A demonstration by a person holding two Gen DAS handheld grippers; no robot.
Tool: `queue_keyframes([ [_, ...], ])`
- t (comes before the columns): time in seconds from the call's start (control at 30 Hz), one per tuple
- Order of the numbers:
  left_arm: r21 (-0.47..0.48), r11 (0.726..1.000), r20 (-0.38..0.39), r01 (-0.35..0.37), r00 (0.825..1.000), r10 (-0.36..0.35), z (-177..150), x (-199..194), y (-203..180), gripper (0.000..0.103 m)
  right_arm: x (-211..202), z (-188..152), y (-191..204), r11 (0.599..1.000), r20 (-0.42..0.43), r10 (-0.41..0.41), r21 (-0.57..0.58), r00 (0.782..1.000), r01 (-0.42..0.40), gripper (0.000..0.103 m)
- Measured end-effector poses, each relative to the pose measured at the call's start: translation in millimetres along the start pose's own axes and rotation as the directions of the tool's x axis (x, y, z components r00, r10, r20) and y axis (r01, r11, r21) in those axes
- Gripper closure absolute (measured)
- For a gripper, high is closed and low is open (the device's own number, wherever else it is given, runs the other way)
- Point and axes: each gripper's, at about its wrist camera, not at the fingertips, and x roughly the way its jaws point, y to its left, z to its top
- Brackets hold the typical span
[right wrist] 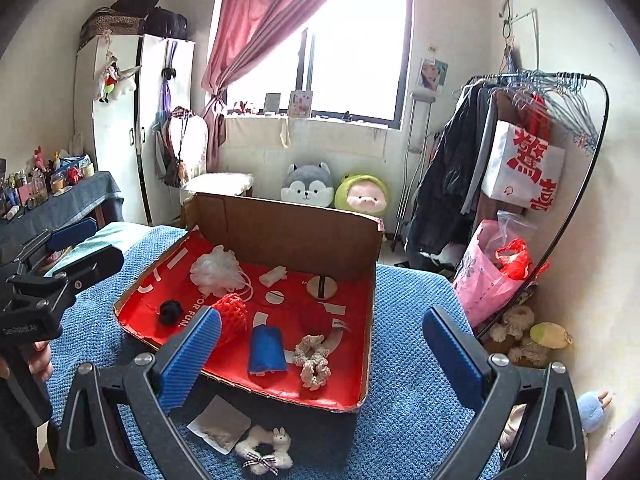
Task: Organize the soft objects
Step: 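Withdraw both tools from the box toward the white plush toy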
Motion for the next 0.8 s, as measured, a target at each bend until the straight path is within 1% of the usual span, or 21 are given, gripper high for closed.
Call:
queue_keyframes([
  [0.13,0.030,0.999,0.059,-0.032,0.998,0.031,-22,-24,-9,0.004,-31,-22,9,1.000,0.084,-0.031,-0.004,0.996,0.031,0.000],
  [0.2,0.035,0.998,0.081,-0.047,0.996,0.044,-33,-33,-13,0.004,-40,-34,12,1.000,0.106,-0.017,0.012,0.994,0.016,0.000],
  [0.3,0.024,0.999,0.100,-0.046,0.994,0.043,-51,-47,-16,0.004,-48,-51,16,0.999,0.127,-0.018,0.032,0.992,0.015,0.000],
  [0.5,0.027,0.996,0.118,-0.086,0.990,0.082,-86,-57,-23,0.004,-46,-87,20,0.997,0.135,-0.047,0.074,0.990,0.037,0.000],
  [0.67,0.006,0.996,0.100,-0.095,0.991,0.093,-108,-55,-22,0.004,-34,-113,20,0.993,0.123,-0.063,0.111,0.990,0.049,0.000],
  [0.8,-0.001,0.994,0.072,-0.106,0.992,0.106,-125,-50,-20,0.004,-20,-131,23,0.992,0.094,-0.069,0.113,0.993,0.059,0.000],
])
